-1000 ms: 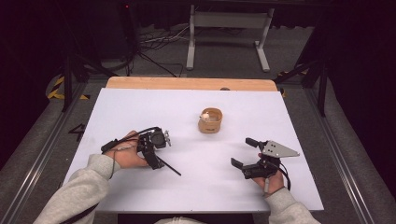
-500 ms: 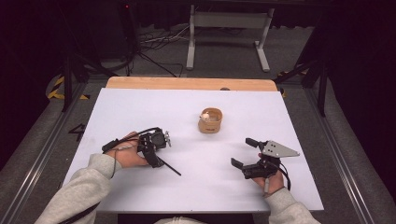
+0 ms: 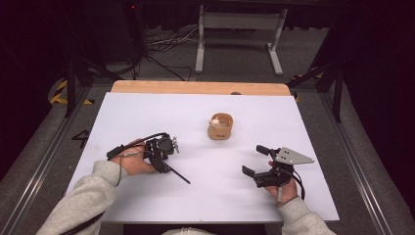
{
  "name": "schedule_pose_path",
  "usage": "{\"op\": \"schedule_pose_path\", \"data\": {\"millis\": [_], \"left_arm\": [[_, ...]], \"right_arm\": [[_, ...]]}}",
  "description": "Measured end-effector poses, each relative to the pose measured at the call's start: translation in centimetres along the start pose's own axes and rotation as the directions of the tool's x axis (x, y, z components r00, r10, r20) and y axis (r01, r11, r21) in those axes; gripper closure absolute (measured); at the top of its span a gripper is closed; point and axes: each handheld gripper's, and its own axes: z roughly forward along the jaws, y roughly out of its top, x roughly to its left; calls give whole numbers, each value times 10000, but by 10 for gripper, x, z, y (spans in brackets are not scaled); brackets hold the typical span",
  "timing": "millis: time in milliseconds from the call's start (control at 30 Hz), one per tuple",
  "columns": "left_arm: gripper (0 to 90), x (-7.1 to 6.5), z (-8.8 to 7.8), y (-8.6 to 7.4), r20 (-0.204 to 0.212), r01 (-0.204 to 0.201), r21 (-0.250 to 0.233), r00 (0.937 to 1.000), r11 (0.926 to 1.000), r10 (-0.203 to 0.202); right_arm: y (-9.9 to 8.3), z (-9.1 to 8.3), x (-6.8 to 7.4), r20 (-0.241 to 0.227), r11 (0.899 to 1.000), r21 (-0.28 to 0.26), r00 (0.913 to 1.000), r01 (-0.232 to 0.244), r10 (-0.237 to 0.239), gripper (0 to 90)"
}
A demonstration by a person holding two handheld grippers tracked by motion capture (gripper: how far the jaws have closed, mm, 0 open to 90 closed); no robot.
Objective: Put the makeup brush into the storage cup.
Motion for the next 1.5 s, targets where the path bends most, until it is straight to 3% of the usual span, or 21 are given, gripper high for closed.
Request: {"op": "schedule_pose_path", "data": {"millis": [267,400,500,667,767,1033,1133,1233,1333,1500], "left_arm": [[612,-2,-1,2,-36,-126,103,9999,9999,126],[653,-2,-1,2,14,-67,113,10000,9999,67],[729,-2,-2,1,-78,-174,152,9998,9997,175],[840,-2,-2,1,-46,-215,242,9998,9995,216],[843,-2,-2,1,-52,-424,327,9991,9986,426],[850,-6,-3,1,41,-508,264,9987,9984,507],[852,-9,-5,2,44,-653,194,9979,9977,652],[852,-10,-8,2,28,-729,1,9973,9973,729],[852,-14,-13,4,-27,-872,-78,9962,9962,872],[852,-26,-22,12,-90,-1279,-282,9918,9914,1277]], "right_arm": [[0,2,1,-340,9999,13,9994,112,-112,68],[1,1,3,-652,9999,150,9978,84,-74,152],[0,3,4,-931,9987,482,9954,-167,212,210],[1,2,5,-977,9985,494,9949,-219,267,226],[1,1,3,-854,9987,424,9959,-265,301,205],[2,2,4,-726,9989,409,9971,-210,240,147],[3,3,4,-486,9966,762,9982,-299,337,117],[3,4,3,-590,9934,1049,9969,-457,520,98],[6,4,2,-842,9910,1235,9945,-519,626,149],[12,4,7,-1127,9900,1409,9936,47,113,250]]}}
